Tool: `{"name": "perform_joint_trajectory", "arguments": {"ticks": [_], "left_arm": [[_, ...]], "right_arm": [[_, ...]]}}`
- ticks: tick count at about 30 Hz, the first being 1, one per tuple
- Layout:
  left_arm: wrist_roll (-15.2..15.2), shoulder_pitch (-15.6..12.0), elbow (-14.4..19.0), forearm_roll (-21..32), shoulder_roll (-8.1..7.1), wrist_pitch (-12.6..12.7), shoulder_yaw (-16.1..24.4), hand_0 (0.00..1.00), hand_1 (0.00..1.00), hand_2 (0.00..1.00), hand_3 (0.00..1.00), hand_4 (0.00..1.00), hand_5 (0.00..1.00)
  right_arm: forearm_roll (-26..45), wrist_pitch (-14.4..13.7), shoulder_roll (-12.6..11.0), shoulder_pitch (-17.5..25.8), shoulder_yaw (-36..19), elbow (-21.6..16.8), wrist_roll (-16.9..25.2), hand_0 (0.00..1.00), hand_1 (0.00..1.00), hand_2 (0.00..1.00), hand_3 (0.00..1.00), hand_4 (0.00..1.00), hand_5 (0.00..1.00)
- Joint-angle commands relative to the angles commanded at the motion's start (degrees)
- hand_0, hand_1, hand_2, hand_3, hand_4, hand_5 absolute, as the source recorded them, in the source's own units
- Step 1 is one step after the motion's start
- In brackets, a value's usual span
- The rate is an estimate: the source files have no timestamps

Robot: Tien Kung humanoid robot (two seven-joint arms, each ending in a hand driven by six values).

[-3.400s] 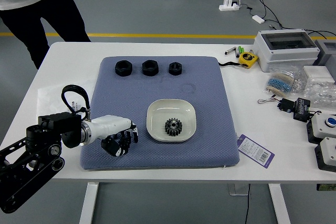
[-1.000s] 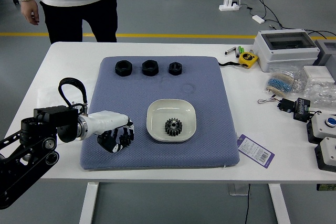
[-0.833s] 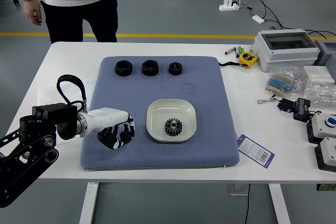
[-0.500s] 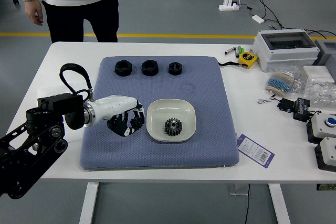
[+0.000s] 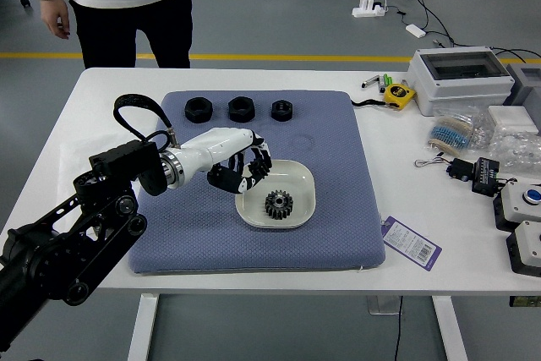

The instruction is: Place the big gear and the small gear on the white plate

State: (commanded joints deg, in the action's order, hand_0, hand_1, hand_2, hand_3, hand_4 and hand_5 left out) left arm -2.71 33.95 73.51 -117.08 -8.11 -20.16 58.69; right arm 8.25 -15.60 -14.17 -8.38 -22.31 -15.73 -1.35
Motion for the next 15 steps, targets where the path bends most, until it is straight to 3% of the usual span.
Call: {"name": "perform_joint_trajectory", "arguments": {"ticks": [1,2,7,8,13,14,15], "left_arm": [[0.35,0.3,-0.77,0.06,0.25,0.62,-0.26,0.339,0.372,0.418,0.458,0.461,0.002],[0.66,0.56,-1.45,0.04,0.46,1.19,-0.52,0.349,0.387,0.433,0.479,0.527,0.002],[1.11,1.26,-4.61,-0.78,1.12,3.08,-2.23,0.349,0.387,0.433,0.479,0.527,0.002],[1.18,1.3,-5.05,-0.84,1.19,3.48,-2.53,0.39,0.434,0.48,0.535,0.641,0.002],[0.73,1.59,-6.99,-0.71,1.69,5.18,-3.64,0.39,0.434,0.48,0.535,0.641,0.002],[0.38,1.69,-7.14,-0.58,1.75,5.04,-3.76,0.485,0.536,0.565,0.599,0.925,0.097],[0.15,1.93,-7.48,-0.32,1.81,5.01,-4.01,0.485,0.536,0.565,0.599,0.925,0.097]], "right_arm": [[-0.12,0.01,-0.02,-0.05,-0.06,0.0,-0.03,0.652,0.656,0.73,0.578,0.84,0.679],[-0.21,0.01,-0.04,-0.11,-0.1,0.0,-0.04,0.651,0.656,0.731,0.578,0.84,0.678],[-0.15,0.03,-0.1,-0.33,-0.05,0.0,0.02,0.651,0.656,0.731,0.578,0.84,0.678],[-0.09,0.03,-0.11,-0.36,-0.04,0.0,0.04,0.651,0.656,0.73,0.578,0.84,0.678],[-0.01,0.02,-0.13,-0.47,-0.03,0.0,0.06,0.651,0.656,0.73,0.578,0.84,0.678],[-0.02,0.03,-0.14,-0.49,-0.03,-0.01,0.05,0.651,0.655,0.729,0.578,0.84,0.678],[-0.06,0.02,-0.13,-0.5,-0.06,0.0,0.03,0.651,0.655,0.729,0.578,0.84,0.678]]}}
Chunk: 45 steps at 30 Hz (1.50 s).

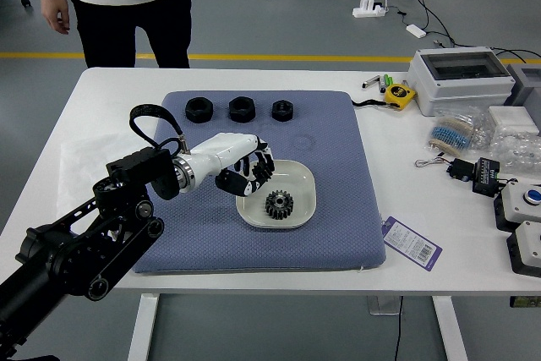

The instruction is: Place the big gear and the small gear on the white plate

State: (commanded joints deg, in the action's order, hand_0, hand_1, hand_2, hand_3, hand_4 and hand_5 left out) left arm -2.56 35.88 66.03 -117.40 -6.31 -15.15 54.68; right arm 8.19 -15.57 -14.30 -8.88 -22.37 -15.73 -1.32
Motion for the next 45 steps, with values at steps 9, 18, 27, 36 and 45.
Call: {"name": "perform_joint_trajectory", "arguments": {"ticks": [9,18,27,36,45], "left_arm": [[-0.76,0.59,-1.45,-0.11,0.24,0.26,0.02,0.552,0.646,0.7,0.665,0.998,0.251],[-0.57,0.12,-0.83,0.51,-0.08,2.64,1.27,0.698,0.759,0.836,0.79,0.998,0.336],[2.92,-2.86,1.58,8.95,0.16,12.93,7.1,0.753,0.803,0.89,0.811,0.998,0.499],[5.23,-7.14,4.42,16.63,-0.76,18.88,13.46,0.739,0.781,0.868,0.798,0.998,0.521],[4.5,-11.99,5.32,32.1,-3.39,15.24,18.77,0.737,0.777,0.842,0.787,0.998,0.498]], "right_arm": [[-0.33,0.11,-0.03,-0.04,-0.13,0.0,-0.11,0.651,0.656,0.729,0.578,0.84,0.678],[-0.29,0.23,-0.06,-0.07,-0.09,0.01,-0.08,0.651,0.655,0.729,0.578,0.84,0.679],[-0.39,0.3,-0.04,0.01,-0.15,0.04,-0.13,0.651,0.654,0.729,0.578,0.84,0.679],[-0.28,0.35,0.09,0.42,-0.11,0.09,-0.1,0.651,0.655,0.729,0.578,0.841,0.679],[-0.17,0.42,0.24,1.0,-0.09,0.16,-0.06,0.651,0.656,0.729,0.578,0.841,0.681]]}}
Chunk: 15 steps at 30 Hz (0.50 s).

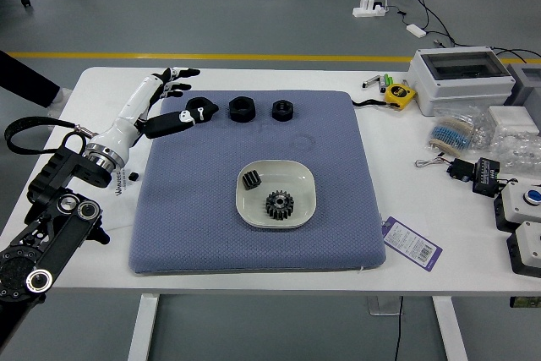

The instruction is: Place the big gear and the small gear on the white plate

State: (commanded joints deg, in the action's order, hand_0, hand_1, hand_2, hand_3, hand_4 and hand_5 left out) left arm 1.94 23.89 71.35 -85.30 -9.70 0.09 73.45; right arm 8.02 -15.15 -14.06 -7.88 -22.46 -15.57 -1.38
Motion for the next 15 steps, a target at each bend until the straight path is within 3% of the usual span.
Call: {"name": "perform_joint_trajectory", "arguments": {"ticks": [5,9,12,15], "left_arm": [[-0.47,-3.2,1.04,11.8,-0.04,-0.37,1.99,0.734,0.763,0.819,0.779,0.992,0.503],[0.46,-7.04,2.61,17.85,1.36,-0.04,4.83,0.734,0.746,0.8,0.765,0.987,0.504],[3.82,-9.48,2.66,24.0,3.21,2.2,6.7,0.734,0.746,0.8,0.765,0.987,0.504],[6.78,-10.43,2.38,26.55,4.25,3.77,8.08,0.733,0.736,0.799,0.748,0.954,0.529]], "right_arm": [[-0.36,0.01,0.08,0.21,-0.19,0.0,-0.13,0.651,0.656,0.729,0.579,0.841,0.679],[-0.63,0.04,0.11,0.37,-0.3,0.0,-0.19,0.651,0.656,0.729,0.578,0.841,0.68],[-0.58,0.06,0.13,0.51,-0.27,0.0,-0.16,0.651,0.656,0.729,0.578,0.841,0.68],[-0.79,0.06,0.15,0.52,-0.33,-0.01,-0.22,0.651,0.656,0.729,0.578,0.841,0.681]]}}
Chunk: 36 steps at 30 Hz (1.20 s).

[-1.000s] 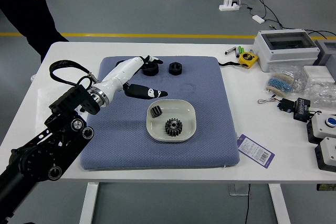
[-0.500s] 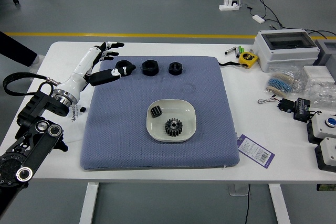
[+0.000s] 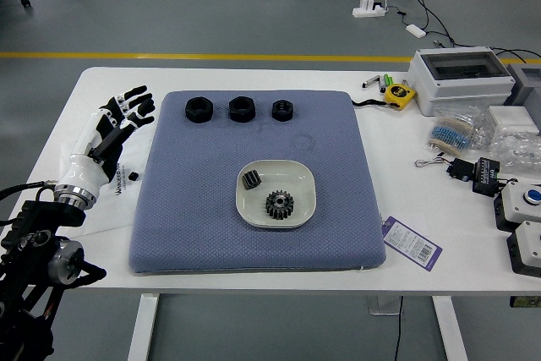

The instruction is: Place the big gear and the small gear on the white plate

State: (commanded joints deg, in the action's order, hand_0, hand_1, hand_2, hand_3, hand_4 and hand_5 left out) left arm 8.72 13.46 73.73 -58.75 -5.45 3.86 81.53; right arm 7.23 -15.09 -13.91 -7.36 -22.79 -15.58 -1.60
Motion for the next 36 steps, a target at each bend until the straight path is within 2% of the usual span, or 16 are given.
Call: {"name": "perform_joint_trajectory", "arguments": {"ticks": [4,5,15,22,23,36], "left_arm": [[1.48,-1.2,0.33,0.08,0.71,-0.42,1.92,0.733,0.736,0.799,0.748,0.954,0.529],[1.16,-1.45,0.45,-0.45,0.85,-0.99,2.58,0.735,0.737,0.8,0.75,0.939,0.558],[-2.28,-2.74,1.06,-5.28,1.26,-4.25,6.15,0.74,0.738,0.802,0.754,0.942,0.589],[-2.56,-3.85,1.53,-5.75,0.89,-5.01,7.58,0.741,0.74,0.803,0.765,0.943,0.605],[-2.58,-3.89,1.55,-5.75,0.87,-5.1,7.65,0.751,0.743,0.804,0.771,0.936,0.64],[-2.82,-5.09,2.08,-6.46,0.78,-5.66,8.68,0.752,0.737,0.803,0.779,0.924,0.622]], "right_arm": [[0.08,0.03,-0.01,0.06,0.02,-0.01,0.01,0.651,0.656,0.729,0.578,0.841,0.681],[0.31,0.04,0.0,0.06,0.15,-0.01,0.09,0.651,0.655,0.729,0.578,0.841,0.68],[0.67,0.13,-0.16,-0.69,0.43,-0.03,0.08,0.651,0.655,0.729,0.578,0.84,0.679],[1.29,0.27,-0.37,-1.08,0.79,-0.01,0.36,0.651,0.654,0.73,0.578,0.84,0.679],[1.26,0.28,-0.39,-1.1,0.79,-0.01,0.36,0.65,0.654,0.73,0.578,0.839,0.678],[0.8,0.23,-0.36,-1.32,0.58,-0.03,0.23,0.65,0.654,0.731,0.578,0.839,0.678]]}}
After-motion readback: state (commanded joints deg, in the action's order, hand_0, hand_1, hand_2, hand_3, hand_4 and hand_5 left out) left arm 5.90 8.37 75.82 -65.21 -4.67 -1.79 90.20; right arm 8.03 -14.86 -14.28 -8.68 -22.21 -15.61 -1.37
